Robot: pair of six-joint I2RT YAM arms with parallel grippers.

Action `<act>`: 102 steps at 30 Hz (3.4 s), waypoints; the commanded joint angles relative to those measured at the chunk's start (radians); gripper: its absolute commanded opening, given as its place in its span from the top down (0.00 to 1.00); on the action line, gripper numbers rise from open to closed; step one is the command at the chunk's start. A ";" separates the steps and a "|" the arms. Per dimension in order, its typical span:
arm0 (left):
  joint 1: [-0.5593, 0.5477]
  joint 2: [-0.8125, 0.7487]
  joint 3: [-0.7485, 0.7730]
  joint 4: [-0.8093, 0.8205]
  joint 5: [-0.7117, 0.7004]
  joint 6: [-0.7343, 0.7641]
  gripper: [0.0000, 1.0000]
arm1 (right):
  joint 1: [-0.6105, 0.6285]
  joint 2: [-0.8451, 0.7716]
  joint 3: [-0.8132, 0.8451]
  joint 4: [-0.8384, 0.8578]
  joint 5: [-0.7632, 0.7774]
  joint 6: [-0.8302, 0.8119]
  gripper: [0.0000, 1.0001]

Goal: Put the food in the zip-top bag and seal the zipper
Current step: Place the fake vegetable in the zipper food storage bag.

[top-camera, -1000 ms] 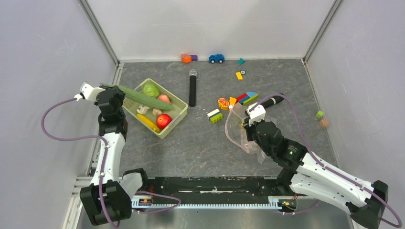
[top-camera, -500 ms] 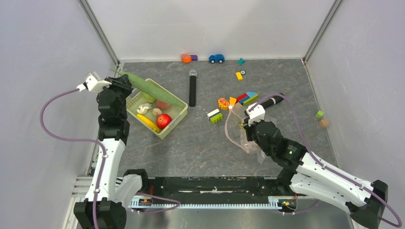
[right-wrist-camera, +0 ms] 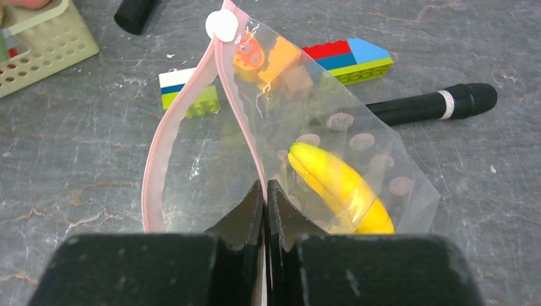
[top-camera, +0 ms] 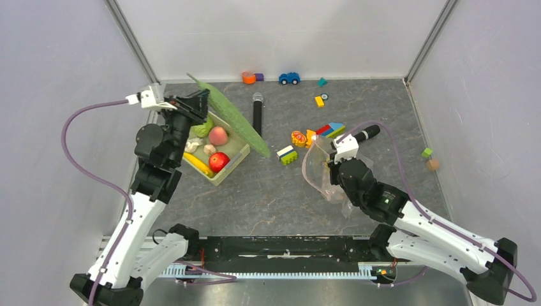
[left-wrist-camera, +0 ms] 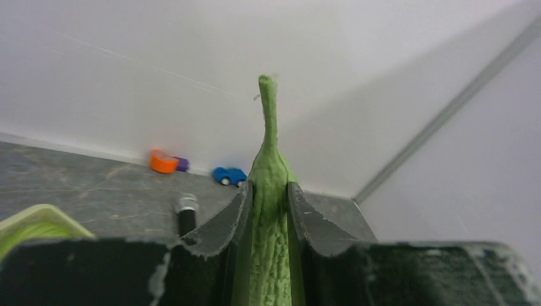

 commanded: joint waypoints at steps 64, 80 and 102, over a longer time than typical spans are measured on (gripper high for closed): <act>-0.724 0.441 -0.084 0.356 0.073 0.007 0.98 | -0.026 0.022 0.159 0.256 -0.078 0.400 1.00; -0.724 0.590 -0.054 0.225 0.232 0.014 0.98 | -0.025 -0.010 0.101 0.481 -0.106 0.348 1.00; -0.723 0.633 0.022 0.019 0.249 0.033 0.66 | -0.026 -0.030 0.091 0.521 -0.109 0.286 1.00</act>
